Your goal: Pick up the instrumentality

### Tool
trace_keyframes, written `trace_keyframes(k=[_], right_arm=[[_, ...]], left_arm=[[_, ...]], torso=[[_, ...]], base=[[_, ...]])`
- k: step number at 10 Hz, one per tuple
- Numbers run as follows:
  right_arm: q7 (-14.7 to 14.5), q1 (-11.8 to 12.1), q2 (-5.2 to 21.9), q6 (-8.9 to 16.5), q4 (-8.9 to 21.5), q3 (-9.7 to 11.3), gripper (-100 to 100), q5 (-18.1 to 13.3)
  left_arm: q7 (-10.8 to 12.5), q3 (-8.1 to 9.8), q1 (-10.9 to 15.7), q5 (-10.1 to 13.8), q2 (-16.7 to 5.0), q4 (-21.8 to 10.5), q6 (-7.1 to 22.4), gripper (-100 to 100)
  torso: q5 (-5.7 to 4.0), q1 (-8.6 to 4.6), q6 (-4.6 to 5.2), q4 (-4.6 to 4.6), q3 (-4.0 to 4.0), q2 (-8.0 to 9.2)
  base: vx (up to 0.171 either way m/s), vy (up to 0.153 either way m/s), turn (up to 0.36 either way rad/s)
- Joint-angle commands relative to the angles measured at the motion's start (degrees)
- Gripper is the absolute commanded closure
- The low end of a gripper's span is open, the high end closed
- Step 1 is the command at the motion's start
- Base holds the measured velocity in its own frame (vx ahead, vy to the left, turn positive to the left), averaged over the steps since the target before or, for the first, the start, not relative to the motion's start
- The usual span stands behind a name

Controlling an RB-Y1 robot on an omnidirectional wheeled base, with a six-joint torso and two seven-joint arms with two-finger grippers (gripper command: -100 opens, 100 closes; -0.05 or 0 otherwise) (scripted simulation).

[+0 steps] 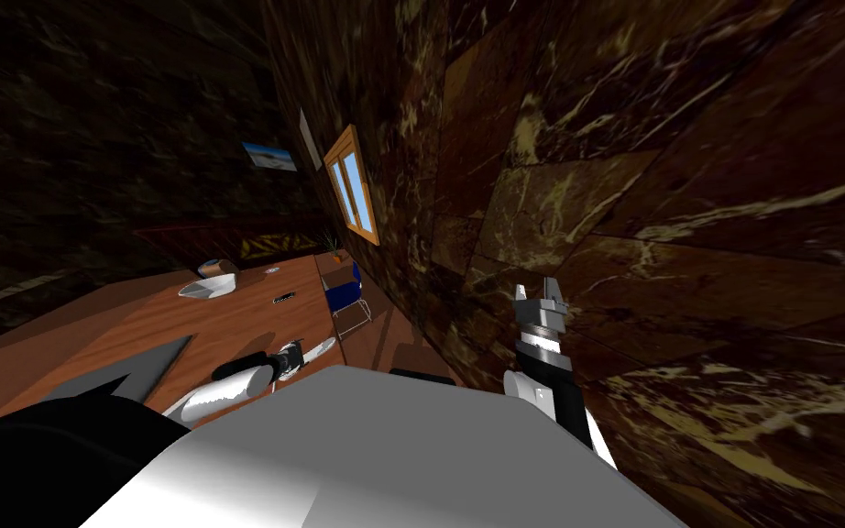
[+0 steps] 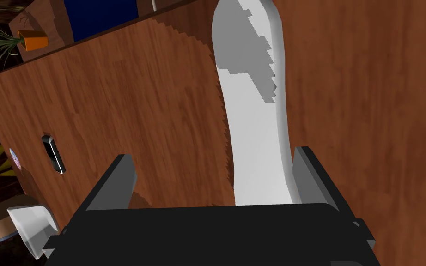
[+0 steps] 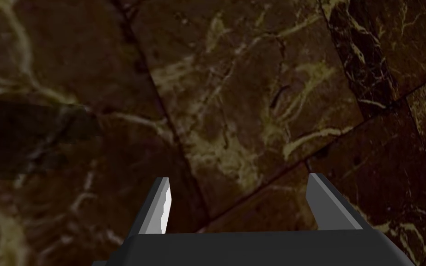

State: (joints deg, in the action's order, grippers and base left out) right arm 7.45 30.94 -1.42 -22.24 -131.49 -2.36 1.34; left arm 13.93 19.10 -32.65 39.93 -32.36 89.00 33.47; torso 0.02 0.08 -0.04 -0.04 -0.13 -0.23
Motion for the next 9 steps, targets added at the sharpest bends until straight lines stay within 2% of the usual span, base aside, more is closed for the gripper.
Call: trace_keyframes(k=[1, 2, 3, 6, 7, 9], right_arm=[[0.0, 0.0, 0.0, 0.0, 0.0, 0.0, 0, 0.0], [0.0, 0.0, 0.0, 0.0, 0.0, 0.0, 0, 0.0], [0.0, 0.0, 0.0, 0.0, 0.0, 0.0, 0, 0.0], [0.0, 0.0, 0.0, 0.0, 0.0, 0.0, 0, 0.0], [0.0, 0.0, 0.0, 0.0, 0.0, 0.0, 0, 0.0], [0.0, 0.0, 0.0, 0.0, 0.0, 0.0, 0, 0.0]], left_arm=[[0.6, 0.27, -1.7, 2.2, -0.8, -0.5, 2.5, -100], [1.2, 0.46, -2.8, 4.0, -1.7, -1.1, 4.3, -100], [1.2, 0.46, -2.8, 4.0, -1.7, -1.1, 4.5, -100], [2.7, 0.81, -6.2, 9.0, -4.1, -2.8, 10.2, -100], [2.7, 0.81, -6.2, 9.1, -4.1, -2.8, 10.2, -100], [3.7, 0.90, -8.2, 12.0, -5.5, -3.9, 13.5, -100]], torso=[[0.00, 0.00, 0.00, 0.00, 0.00, 0.00], [-0.01, -0.03, 0.01, 0.00, -0.01, -0.02], [0.00, 0.00, 0.03, -0.01, -0.04, -0.08], [0.00, 0.04, 0.01, -0.01, -0.04, -0.07], [0.01, 0.06, 0.02, -0.03, -0.08, -0.15], [0.00, 0.02, 0.00, -0.02, -0.05, -0.08]], base=[[0.050, 0.005, -0.129], [0.071, 0.018, -0.238], [0.056, 0.023, -0.117], [0.068, 0.030, -0.179], [0.063, 0.038, -0.058], [0.063, 0.027, -0.121]])
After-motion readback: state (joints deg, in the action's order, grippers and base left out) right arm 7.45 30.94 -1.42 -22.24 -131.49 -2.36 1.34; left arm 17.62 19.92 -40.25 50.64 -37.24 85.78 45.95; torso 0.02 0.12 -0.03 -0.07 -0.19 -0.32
